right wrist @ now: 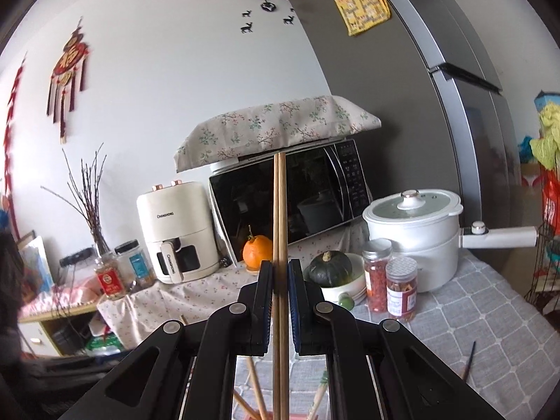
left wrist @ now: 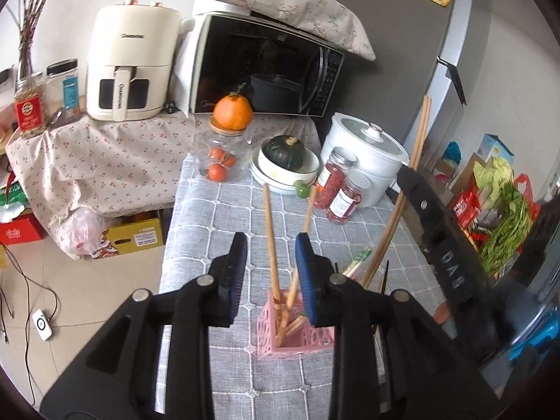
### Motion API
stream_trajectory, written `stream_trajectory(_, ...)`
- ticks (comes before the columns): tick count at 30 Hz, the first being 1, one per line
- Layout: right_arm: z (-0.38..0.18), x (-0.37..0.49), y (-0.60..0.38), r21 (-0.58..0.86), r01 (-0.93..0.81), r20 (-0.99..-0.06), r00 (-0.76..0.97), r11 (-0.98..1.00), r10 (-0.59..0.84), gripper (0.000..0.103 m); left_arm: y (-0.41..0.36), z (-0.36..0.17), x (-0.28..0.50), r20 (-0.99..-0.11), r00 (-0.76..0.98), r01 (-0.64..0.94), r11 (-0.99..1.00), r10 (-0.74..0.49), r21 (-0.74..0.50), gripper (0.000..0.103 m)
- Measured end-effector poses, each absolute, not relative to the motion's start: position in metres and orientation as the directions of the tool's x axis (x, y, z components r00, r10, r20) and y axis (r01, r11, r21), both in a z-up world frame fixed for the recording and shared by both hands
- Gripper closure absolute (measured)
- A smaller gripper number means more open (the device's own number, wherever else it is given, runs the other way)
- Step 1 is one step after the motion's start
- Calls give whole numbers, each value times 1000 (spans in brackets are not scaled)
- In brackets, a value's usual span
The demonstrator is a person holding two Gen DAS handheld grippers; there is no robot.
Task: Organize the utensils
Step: 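Drop the left tool's chopstick into the pink basket while the right tool carries its chopstick there and releases, then grasp another wooden chopstick from the table with the left tool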
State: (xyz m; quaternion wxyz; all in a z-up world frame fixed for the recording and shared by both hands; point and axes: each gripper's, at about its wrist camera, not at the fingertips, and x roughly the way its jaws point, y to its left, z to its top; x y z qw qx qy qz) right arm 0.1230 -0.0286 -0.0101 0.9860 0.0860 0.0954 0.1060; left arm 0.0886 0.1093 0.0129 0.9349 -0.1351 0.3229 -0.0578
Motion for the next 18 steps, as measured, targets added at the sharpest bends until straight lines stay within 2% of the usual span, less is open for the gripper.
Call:
stream_trajectory(7,-38,119,-7,112,-133,-160,976,985,150,94,118,8,90,-596,785,-11,958,-169,-285,73)
stream_trajectory(14,-58,117,-2,106,-119,-218,966,987,140,91,120,1,92,-613,775,-22,961,-157,-275,69)
stream_trajectory(15,-58,116,-4,114,-119,-223,964,986,142,87,120,0,93,-618,770,-26,961,-157,-276,66)
stream_trajectory(16,-57,115,-7,127,-120,-230,962,985,147,73,120,-2,94,-623,766,-29,960,-158,-280,60)
stream_trajectory(17,-55,113,-10,139,-122,-235,960,983,152,52,120,-3,94,-628,762,-34,958,-160,-285,55)
stream_trajectory(18,-53,112,-14,157,-127,-237,958,979,163,45,121,-4,94,-632,758,-39,956,-161,-290,45)
